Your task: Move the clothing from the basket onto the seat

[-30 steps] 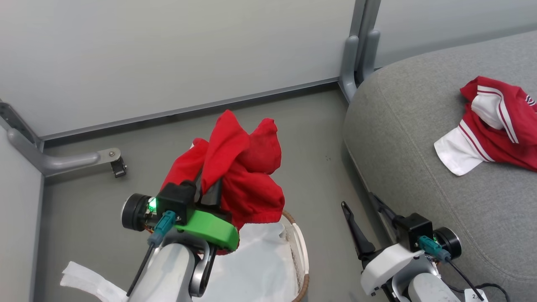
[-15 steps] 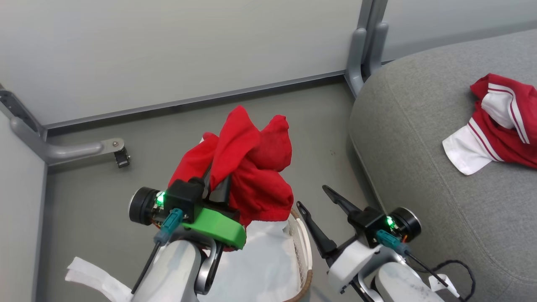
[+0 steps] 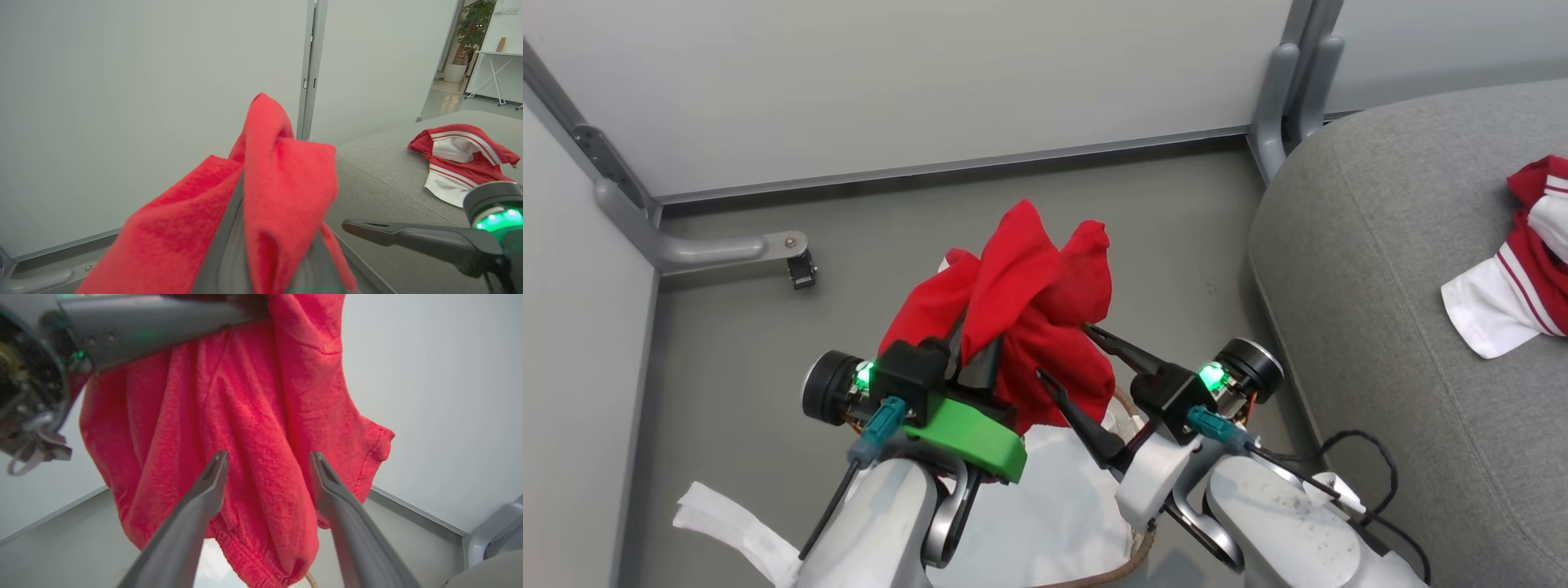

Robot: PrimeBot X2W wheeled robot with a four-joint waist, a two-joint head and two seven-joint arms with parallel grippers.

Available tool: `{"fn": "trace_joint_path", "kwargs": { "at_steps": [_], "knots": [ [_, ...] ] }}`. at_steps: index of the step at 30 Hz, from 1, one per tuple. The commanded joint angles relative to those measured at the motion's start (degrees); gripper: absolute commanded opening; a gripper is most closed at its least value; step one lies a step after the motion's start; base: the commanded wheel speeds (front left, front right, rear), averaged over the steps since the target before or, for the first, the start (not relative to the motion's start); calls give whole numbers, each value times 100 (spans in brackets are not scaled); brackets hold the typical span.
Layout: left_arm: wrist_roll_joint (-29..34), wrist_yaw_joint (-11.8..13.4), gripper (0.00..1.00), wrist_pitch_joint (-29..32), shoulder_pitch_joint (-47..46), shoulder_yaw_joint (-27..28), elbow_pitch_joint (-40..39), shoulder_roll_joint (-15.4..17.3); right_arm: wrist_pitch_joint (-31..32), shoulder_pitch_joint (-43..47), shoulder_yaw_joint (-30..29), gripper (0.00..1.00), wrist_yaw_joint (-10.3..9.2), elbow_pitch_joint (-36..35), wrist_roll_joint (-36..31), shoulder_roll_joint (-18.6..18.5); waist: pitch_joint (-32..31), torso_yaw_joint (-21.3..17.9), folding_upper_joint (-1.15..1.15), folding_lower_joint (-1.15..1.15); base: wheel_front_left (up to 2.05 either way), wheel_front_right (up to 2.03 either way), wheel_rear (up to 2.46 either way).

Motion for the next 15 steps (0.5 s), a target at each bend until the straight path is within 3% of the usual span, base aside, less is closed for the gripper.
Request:
{"fn": "trace_joint_path", "kwargs": {
  "at_steps": [1,15],
  "knots": [
    [-47,26,0,-19,-112,-57,7,20,-9,-83,31,100,-8,45,35,8,62,84,0,0,0,0,0],
    [-350,100,0,-20,-263,-665,-8,20,-9,-473,174,100,-8,459,26,88,162,407,0,0,0,0,0]
  ]
}}
